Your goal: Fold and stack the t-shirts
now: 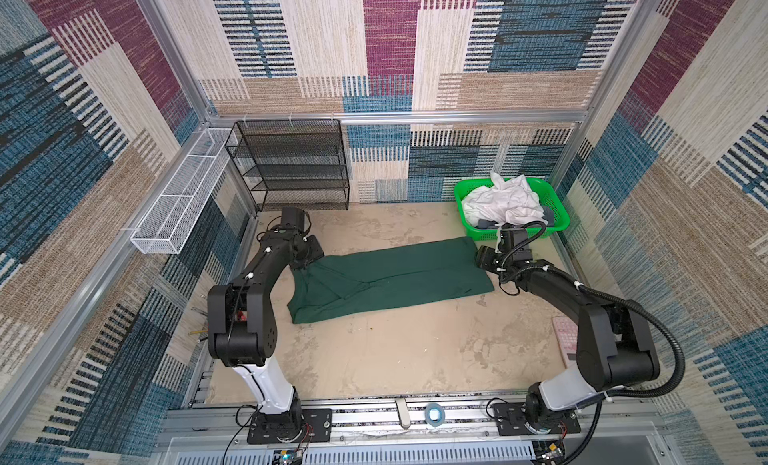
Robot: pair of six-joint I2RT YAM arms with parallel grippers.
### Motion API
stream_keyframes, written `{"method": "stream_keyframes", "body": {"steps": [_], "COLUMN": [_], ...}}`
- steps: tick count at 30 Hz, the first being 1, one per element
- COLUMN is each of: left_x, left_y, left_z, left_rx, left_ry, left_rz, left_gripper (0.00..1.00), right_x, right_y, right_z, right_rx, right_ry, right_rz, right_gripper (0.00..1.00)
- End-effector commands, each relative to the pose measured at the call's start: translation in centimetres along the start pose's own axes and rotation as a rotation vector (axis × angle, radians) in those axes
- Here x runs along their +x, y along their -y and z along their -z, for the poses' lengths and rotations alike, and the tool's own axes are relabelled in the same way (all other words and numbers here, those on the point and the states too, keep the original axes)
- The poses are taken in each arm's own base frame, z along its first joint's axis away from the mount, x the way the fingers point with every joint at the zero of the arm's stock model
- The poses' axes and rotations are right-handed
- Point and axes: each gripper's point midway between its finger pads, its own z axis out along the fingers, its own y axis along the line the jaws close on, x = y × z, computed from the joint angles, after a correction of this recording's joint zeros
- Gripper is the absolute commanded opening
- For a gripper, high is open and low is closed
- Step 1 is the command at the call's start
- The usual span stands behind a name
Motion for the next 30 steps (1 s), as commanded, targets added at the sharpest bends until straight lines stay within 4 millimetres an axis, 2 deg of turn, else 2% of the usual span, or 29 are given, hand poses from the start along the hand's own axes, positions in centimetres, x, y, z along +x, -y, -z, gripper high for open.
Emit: {"method": "stream_keyframes", "body": {"steps": [1,5,9,15,24,28,30], "left_x": [3.4,9.0,11.4,12.7,14.2,14.0,13.9], "left_y": [2.1,3.7,3.7,3.4,2.9,2.8,3.0], "left_z": [0.9,0.2,-1.0,-1.5,-2.3,-2.6,-2.7], "left_rx": [0.082,0.071,0.0,-0.054,-0.099,-0.115,-0.113], "left_ry": [-0.035,-0.133,-0.187,-0.221,-0.266,-0.265,-0.266], "left_rz": [-0.054,-0.126,-0.176,-0.216,-0.267,-0.27,-0.273], "left_gripper": [0.5,0.5,0.51,0.49,0.45,0.35,0.24], "right_x": [2.1,4.2,5.1,6.6,7.0,7.3,7.5], "right_y": [-1.9,-2.9,-2.5,-2.2,-2.2,-2.0,-2.0], "right_z": [-0.2,-1.7,-2.9,-3.6,-3.8,-3.8,-3.8], "right_rx": [-0.077,-0.099,-0.085,-0.093,-0.097,-0.093,-0.093], "right_ry": [-0.055,-0.112,-0.148,-0.193,-0.207,-0.211,-0.217], "right_rz": [0.033,0.039,0.033,0.035,0.033,0.037,0.039], "right_gripper": [0.69,0.6,0.6,0.6,0.6,0.6,0.61]}}
